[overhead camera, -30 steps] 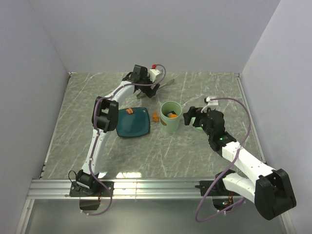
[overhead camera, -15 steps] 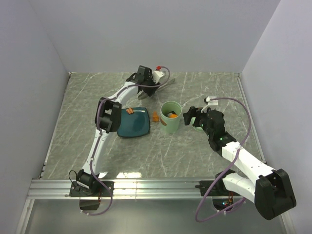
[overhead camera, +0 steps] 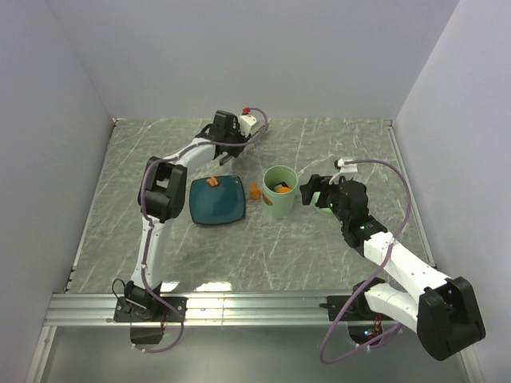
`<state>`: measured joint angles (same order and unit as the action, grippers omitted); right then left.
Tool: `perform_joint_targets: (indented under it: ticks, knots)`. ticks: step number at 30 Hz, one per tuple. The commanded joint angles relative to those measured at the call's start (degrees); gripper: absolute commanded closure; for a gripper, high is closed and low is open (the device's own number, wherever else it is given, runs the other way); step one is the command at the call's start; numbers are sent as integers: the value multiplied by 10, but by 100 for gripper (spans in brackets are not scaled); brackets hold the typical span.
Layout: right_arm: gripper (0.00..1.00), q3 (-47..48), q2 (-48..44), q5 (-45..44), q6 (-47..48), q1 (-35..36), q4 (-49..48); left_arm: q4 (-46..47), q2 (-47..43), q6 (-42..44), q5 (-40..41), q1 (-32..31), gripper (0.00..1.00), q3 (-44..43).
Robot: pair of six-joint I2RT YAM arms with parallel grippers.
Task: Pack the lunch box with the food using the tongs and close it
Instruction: Grab the clamp with the left arm, then pick up the food using the clamp
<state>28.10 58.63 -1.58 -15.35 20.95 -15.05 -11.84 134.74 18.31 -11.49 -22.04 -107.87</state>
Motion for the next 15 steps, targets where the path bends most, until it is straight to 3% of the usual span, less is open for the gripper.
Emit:
perform_joint_targets:
  ticks: [1,8,15]
  knots:
    - [8,11,-15,7,5,-5,-26,41,-65,-50,24,7,70,5]
    - [8,6,-27,11,5,-5,-29,28,-134,-91,58,7,69,53]
    - [8,5,-33,14,6,-6,-33,-19,-231,-144,150,-5,65,136]
